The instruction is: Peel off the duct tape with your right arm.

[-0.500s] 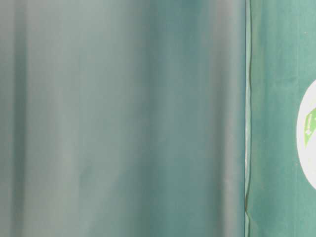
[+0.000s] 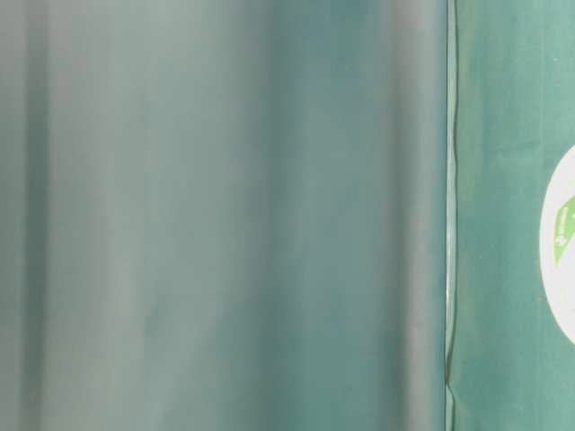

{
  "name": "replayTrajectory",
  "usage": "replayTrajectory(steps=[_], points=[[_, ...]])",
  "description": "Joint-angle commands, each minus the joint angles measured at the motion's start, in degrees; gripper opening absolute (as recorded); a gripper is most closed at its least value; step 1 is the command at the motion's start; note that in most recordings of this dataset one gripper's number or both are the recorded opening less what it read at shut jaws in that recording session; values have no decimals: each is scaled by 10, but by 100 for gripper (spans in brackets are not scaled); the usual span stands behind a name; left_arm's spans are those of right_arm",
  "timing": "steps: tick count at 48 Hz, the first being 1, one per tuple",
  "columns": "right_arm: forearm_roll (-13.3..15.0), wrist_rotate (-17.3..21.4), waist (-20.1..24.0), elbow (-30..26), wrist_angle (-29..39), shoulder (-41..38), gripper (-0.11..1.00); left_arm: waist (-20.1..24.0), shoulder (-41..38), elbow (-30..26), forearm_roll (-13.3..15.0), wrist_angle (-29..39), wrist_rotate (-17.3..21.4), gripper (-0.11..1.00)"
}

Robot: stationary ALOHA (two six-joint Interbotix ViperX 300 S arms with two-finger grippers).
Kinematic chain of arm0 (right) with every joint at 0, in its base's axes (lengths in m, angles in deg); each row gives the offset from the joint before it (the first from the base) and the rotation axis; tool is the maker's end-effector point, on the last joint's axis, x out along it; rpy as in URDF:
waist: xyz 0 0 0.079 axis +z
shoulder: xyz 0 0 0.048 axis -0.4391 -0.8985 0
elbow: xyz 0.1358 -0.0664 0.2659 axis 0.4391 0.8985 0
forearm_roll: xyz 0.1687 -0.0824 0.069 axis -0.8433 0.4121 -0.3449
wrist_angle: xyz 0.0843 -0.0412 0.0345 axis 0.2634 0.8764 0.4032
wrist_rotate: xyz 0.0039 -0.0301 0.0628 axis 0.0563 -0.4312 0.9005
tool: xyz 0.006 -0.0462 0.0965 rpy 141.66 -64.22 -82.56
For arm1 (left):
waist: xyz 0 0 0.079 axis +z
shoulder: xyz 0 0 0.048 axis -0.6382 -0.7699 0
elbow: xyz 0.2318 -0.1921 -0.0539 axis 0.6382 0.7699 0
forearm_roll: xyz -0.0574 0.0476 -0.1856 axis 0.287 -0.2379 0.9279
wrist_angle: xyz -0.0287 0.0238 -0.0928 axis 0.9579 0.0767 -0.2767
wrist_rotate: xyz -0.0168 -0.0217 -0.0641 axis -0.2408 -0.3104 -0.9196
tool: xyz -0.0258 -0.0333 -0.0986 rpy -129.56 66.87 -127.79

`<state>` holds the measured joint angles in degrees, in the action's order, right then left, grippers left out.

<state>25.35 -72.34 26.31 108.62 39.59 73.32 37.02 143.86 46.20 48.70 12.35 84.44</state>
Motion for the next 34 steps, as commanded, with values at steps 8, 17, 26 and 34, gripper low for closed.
replayTrajectory(steps=[8,17,26,34], points=[[1,1,1,1,-6,-1,-6,-23,-4,-5,2,-5,2,10],[1,1,1,5,-11,-1,24,-23,-4,-4,2,-5,1,62],[1,1,1,5,-13,-2,76,-23,-17,-10,3,-15,0,94],[1,1,1,5,-16,-3,76,-23,-82,-38,3,-40,1,94]])
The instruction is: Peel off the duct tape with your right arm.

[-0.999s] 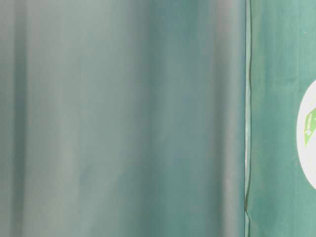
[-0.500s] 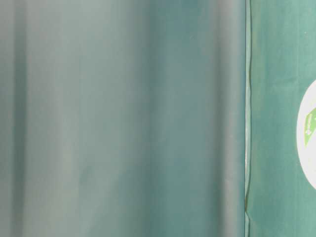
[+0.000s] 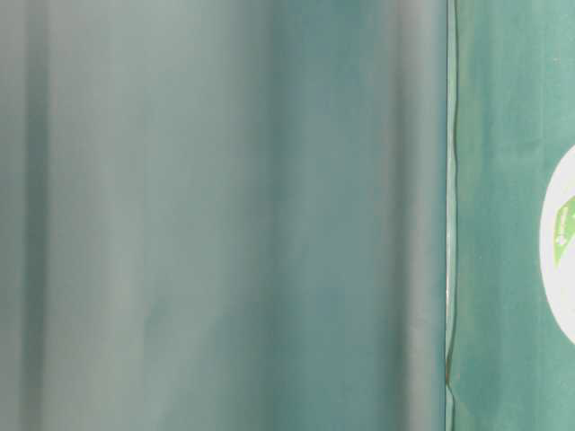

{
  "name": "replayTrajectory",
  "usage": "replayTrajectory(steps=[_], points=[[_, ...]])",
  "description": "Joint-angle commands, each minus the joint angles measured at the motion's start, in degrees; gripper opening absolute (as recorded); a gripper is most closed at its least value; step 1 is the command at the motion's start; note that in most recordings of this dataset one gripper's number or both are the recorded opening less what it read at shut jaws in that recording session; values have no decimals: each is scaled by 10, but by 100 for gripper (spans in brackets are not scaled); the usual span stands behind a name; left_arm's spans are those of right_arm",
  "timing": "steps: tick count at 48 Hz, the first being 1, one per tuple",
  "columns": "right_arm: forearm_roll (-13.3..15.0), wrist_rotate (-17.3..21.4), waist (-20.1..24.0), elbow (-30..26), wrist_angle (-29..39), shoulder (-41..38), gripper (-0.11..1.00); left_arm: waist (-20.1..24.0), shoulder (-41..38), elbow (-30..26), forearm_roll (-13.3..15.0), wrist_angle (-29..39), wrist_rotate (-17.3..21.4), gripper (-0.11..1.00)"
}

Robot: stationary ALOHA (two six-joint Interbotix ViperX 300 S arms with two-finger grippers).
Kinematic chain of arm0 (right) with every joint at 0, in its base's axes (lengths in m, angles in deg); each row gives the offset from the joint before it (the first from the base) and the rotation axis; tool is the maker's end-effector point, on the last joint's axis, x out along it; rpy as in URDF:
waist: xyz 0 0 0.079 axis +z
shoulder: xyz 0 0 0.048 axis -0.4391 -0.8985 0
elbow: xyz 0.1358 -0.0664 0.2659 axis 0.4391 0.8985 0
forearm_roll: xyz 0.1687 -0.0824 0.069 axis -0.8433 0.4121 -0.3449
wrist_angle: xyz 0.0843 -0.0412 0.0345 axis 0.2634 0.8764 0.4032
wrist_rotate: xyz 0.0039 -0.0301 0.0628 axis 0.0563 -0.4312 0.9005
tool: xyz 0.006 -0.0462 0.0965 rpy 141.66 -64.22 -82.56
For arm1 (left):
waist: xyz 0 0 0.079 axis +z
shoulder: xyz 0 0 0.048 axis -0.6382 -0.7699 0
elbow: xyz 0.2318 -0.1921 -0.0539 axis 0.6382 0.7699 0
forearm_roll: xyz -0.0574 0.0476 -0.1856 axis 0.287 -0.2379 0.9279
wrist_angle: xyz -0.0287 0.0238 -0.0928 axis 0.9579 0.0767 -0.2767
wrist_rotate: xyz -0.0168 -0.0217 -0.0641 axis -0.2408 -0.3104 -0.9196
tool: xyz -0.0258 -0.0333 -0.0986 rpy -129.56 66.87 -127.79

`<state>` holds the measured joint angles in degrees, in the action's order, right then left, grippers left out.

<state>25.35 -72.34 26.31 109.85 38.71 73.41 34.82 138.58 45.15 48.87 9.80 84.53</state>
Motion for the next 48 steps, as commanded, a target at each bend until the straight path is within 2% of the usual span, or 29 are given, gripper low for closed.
replayTrajectory(steps=[1,14,31,48], points=[[1,1,1,-7,-8,-4,76,-1,-39,-33,1,-17,0,94],[1,1,1,-7,-12,-4,76,-2,-153,-102,1,-46,1,94],[1,2,1,-5,-12,-5,76,-2,-270,-189,0,-47,1,94],[1,2,1,0,-12,-4,76,-7,-324,-242,1,-24,0,94]])
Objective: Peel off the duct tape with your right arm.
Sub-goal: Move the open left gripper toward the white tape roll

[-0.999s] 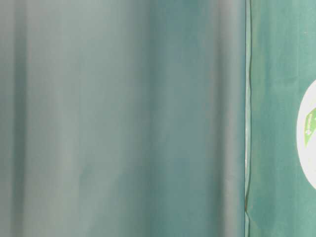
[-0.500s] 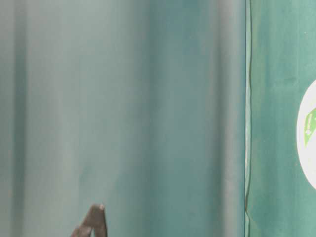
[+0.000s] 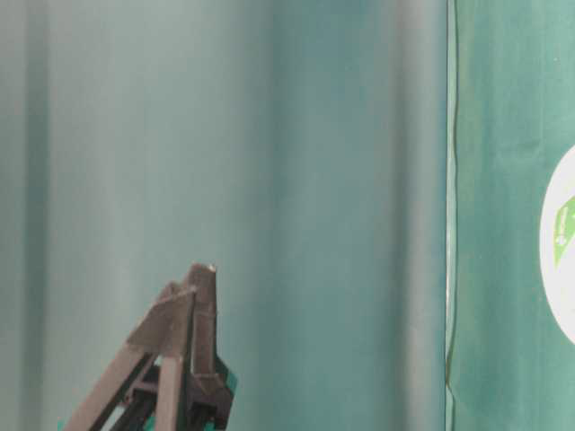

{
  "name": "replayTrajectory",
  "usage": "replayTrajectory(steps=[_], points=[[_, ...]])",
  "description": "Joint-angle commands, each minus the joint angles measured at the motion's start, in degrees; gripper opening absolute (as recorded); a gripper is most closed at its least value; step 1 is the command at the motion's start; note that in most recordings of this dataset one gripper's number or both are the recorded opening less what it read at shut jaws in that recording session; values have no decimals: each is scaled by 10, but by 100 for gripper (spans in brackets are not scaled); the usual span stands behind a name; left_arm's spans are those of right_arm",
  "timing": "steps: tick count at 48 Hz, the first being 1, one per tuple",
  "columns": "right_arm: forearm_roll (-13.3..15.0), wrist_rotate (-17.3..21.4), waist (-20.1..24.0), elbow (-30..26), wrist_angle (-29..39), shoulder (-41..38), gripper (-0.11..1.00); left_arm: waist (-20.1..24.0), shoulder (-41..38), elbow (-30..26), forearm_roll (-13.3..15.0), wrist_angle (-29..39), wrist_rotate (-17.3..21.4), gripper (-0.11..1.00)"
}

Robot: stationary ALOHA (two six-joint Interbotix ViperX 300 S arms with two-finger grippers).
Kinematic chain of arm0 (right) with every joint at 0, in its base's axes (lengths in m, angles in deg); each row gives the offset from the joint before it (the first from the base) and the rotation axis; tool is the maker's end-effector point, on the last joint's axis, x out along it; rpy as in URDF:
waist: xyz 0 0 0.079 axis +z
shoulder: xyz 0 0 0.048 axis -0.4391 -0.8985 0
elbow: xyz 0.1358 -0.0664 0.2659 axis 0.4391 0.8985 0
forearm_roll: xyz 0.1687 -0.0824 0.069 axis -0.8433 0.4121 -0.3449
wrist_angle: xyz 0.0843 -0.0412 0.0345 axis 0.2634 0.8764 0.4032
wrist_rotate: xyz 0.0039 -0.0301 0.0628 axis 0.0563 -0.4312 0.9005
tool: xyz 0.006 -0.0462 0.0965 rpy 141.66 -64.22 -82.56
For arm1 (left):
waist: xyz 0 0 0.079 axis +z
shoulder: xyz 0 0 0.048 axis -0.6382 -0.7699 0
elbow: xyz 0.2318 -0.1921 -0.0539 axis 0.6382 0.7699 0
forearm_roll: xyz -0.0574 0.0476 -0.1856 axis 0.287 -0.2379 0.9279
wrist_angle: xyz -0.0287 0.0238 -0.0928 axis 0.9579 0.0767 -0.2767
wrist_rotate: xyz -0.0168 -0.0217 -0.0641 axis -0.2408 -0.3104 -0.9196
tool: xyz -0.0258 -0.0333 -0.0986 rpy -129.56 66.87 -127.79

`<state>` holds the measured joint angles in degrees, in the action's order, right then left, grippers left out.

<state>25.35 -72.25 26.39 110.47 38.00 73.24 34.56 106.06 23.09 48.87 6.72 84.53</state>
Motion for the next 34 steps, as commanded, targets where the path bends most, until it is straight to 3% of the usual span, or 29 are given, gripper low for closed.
replayTrajectory(steps=[1,10,20,34], points=[[1,1,0,-6,-5,-2,76,-5,1,-24,1,12,0,94],[1,1,1,-6,-5,-2,76,-15,-5,-54,1,96,1,93],[1,1,1,-6,-5,-4,75,-26,-21,-106,1,244,-3,93],[1,1,1,-6,-5,-4,76,-33,-65,-167,1,395,-5,93]])
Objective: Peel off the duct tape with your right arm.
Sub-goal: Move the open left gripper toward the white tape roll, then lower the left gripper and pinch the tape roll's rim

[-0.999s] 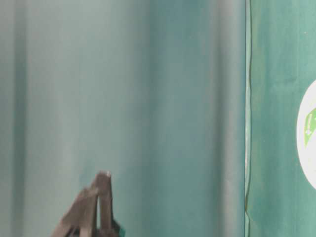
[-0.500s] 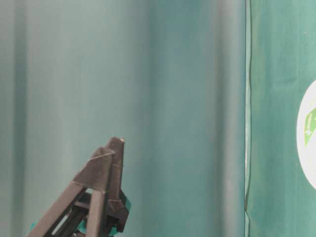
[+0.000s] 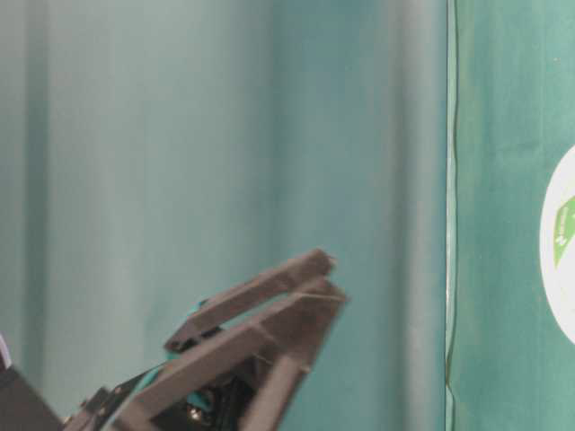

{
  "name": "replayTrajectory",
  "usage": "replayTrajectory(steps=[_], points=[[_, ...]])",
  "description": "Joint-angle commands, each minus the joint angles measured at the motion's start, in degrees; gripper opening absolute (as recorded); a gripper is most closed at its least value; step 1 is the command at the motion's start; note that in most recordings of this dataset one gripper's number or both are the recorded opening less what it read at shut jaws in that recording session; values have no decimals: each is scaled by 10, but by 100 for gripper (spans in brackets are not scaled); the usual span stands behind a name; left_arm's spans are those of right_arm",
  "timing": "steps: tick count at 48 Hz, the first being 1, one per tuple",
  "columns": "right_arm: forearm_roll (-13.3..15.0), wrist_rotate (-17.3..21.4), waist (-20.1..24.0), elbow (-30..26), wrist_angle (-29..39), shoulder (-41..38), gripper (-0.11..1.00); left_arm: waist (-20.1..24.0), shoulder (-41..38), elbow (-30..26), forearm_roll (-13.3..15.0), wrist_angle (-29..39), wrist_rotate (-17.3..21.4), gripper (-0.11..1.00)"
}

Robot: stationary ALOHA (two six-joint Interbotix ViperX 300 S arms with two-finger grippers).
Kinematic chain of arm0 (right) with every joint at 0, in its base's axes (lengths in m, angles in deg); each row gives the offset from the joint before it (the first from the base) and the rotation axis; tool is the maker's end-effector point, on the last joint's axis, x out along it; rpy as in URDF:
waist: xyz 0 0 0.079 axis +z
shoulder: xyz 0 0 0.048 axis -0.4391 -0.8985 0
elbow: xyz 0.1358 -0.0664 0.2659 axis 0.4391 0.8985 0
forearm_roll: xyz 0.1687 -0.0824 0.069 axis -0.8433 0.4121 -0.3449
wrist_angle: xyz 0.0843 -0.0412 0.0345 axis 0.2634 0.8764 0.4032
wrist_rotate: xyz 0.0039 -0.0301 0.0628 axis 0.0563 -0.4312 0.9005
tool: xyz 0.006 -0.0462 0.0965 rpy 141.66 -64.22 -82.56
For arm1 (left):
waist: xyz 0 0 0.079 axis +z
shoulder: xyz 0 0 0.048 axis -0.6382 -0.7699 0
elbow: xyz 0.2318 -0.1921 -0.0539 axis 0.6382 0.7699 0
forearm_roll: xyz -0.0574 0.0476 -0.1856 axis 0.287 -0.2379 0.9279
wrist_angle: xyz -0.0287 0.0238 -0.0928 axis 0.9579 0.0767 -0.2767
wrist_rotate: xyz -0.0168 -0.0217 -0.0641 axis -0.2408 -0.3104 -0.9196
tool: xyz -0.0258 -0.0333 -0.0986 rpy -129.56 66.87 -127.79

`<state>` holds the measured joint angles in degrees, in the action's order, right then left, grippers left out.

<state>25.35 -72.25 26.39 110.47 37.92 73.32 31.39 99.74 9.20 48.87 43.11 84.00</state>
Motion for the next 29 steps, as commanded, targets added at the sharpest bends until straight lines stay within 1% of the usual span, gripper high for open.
replayTrajectory(steps=[1,7,13,20,29], points=[[1,1,0,-6,-4,-4,76,-1,-4,-32,1,40,0,93],[1,1,2,-6,-5,-4,76,-2,-19,-54,1,95,2,93],[1,1,3,-5,-4,-4,76,-1,-38,-73,0,127,5,93],[1,1,3,-1,-9,-4,76,2,-58,-84,0,134,7,93],[1,1,3,2,-17,-4,76,5,-93,-84,-1,134,8,93]])
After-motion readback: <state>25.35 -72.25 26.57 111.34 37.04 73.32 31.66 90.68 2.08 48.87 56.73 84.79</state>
